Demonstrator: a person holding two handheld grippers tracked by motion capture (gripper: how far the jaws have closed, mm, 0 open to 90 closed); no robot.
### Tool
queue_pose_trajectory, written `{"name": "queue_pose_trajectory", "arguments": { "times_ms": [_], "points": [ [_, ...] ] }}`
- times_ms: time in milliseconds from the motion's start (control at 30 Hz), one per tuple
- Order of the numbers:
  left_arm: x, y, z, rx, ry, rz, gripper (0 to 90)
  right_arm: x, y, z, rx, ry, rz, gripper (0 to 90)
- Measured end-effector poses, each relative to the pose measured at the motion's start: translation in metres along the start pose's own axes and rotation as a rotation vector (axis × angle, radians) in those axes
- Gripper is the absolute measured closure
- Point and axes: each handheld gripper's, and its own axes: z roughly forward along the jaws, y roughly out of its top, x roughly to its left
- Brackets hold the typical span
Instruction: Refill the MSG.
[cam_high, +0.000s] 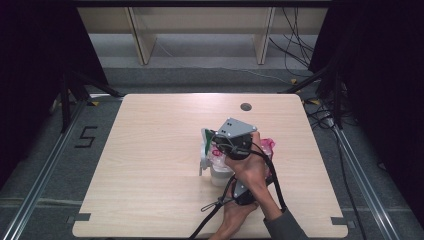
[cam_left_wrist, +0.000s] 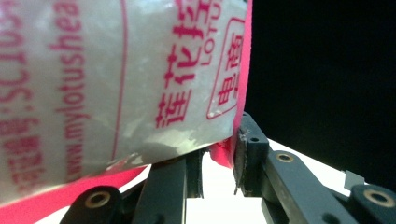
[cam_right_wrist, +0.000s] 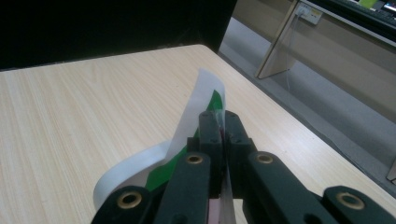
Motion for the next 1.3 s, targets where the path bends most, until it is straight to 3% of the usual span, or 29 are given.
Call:
{"name": "queue_pose_trajectory", "arguments": {
  "times_ms": [167,200,233,267,433,467,533,567,700,733,767,800,867,933,967,1000,1067,1100,1133,1300],
  "points": [
    [-0.001,0.0,-0.001,-0.007,0.0,0.0,75.3,0.001,0.002,-0.002,-0.01,0.002,0.001,89.8],
    [0.007,0.003,-0.009,0.099,-0.013,0.12,75.2,0.001,0.002,-0.002,-0.008,0.001,-0.002,89.8],
    [0.008,0.002,-0.009,0.102,-0.014,0.12,75.2,0.002,0.002,-0.002,-0.004,0.002,0.003,89.8],
    [0.0,0.0,0.0,-0.005,0.0,-0.001,75.2,0.002,0.001,-0.001,0.001,0.002,0.005,89.8],
    [-0.002,0.0,-0.001,-0.011,0.011,0.009,75.3,0.0,0.001,-0.003,-0.007,0.001,0.01,89.8],
    [-0.002,0.0,-0.002,-0.019,0.032,0.013,75.3,0.0,0.002,-0.004,-0.006,0.003,0.014,89.8],
    [-0.001,0.0,-0.001,-0.013,0.009,0.003,75.3,0.001,0.003,-0.004,-0.013,-0.002,-0.002,89.8],
    [0.008,0.001,-0.009,0.101,-0.007,0.122,75.3,0.002,0.002,-0.003,-0.004,0.0,0.009,89.8],
    [0.008,0.001,-0.009,0.101,0.005,0.121,75.3,0.001,0.0,0.0,0.004,-0.002,0.007,89.8],
    [0.008,0.001,-0.009,0.099,0.003,0.12,75.3,0.002,0.001,0.0,0.003,-0.003,0.021,89.8],
    [0.0,-0.001,0.0,-0.014,0.006,-0.006,75.3,0.002,0.001,-0.001,0.0,-0.002,0.022,89.8],
    [0.008,0.001,-0.009,0.097,-0.006,0.115,75.4,0.002,0.001,-0.001,-0.002,-0.002,0.016,89.8],
    [0.008,0.001,-0.009,0.1,-0.004,0.117,75.2,0.002,0.0,0.001,0.003,0.001,0.01,89.8],
    [0.008,0.001,-0.009,0.097,-0.008,0.115,75.3,0.003,0.0,0.002,0.009,-0.002,0.019,89.8],
    [-0.001,-0.001,-0.001,-0.013,0.008,-0.007,75.2,0.002,0.001,0.001,0.003,-0.002,0.008,89.8],
    [0.008,0.002,-0.009,0.099,0.0,0.115,75.3,0.002,0.001,0.0,0.0,-0.003,0.009,89.7],
    [0.008,0.002,-0.009,0.098,-0.007,0.114,75.3,0.002,0.002,-0.001,-0.003,-0.004,0.017,89.8],
    [0.005,0.001,-0.006,0.061,0.004,0.07,75.3,0.002,0.002,0.0,-0.004,0.0,0.005,89.7],
    [-0.001,-0.001,-0.001,-0.011,0.012,-0.009,75.2,0.002,0.001,0.001,0.002,0.001,-0.001,89.8],
    [-0.001,0.0,-0.001,-0.019,0.008,-0.011,75.3,0.003,0.002,0.0,0.0,0.003,-0.004,89.8]
  ]
}}
